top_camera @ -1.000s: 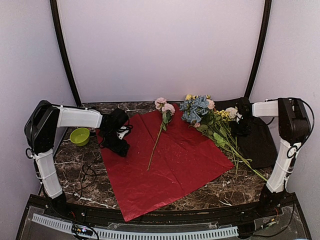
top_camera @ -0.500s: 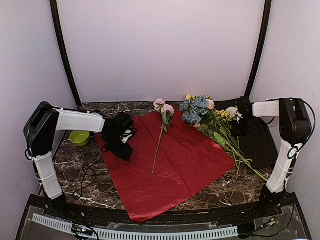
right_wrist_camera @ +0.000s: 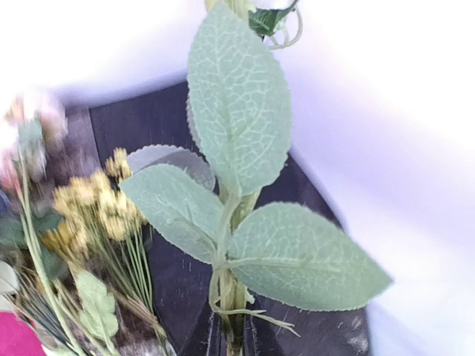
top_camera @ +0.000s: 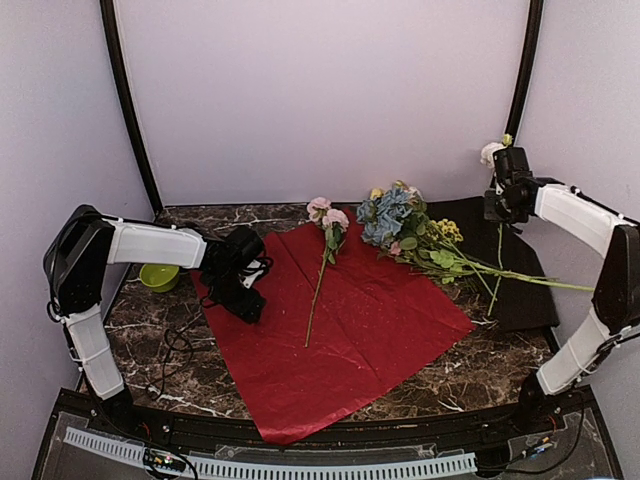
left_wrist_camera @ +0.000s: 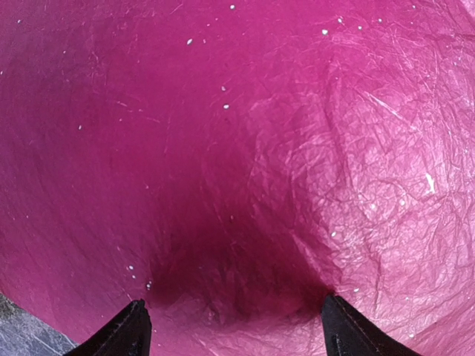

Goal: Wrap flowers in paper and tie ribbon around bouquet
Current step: Pick up the fake flower from the corner of the board, then place the fake flower on the flattened wrapping paper.

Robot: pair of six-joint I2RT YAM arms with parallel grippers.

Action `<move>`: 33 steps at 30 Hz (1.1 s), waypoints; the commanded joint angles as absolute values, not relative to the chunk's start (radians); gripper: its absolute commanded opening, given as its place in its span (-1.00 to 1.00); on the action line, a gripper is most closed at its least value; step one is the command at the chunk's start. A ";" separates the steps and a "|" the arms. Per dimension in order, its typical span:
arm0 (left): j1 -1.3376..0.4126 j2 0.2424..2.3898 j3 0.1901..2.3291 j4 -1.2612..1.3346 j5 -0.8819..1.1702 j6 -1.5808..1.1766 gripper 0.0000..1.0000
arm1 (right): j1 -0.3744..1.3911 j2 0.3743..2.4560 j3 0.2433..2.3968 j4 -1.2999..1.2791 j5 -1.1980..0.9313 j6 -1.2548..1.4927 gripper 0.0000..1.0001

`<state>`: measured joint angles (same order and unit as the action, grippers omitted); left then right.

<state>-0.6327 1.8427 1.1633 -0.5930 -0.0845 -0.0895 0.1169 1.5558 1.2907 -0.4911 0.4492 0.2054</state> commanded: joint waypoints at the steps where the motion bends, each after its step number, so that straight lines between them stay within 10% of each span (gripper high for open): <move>1: -0.643 1.850 1.154 -0.700 -0.076 -0.049 0.63 | 0.161 1.405 1.225 -0.269 0.618 0.159 -1.00; 21: -0.643 1.800 1.175 -0.684 -0.066 -0.037 0.65 | 0.222 1.057 0.803 0.681 0.670 -0.415 -1.00; 28: -0.643 1.735 1.185 -0.637 0.004 -0.015 0.68 | 0.244 0.908 0.771 0.408 -0.391 -0.372 -1.00; 33: -0.643 1.683 1.209 -0.614 0.068 -0.001 0.71 | 0.248 0.915 0.736 0.346 -0.385 -0.269 -1.00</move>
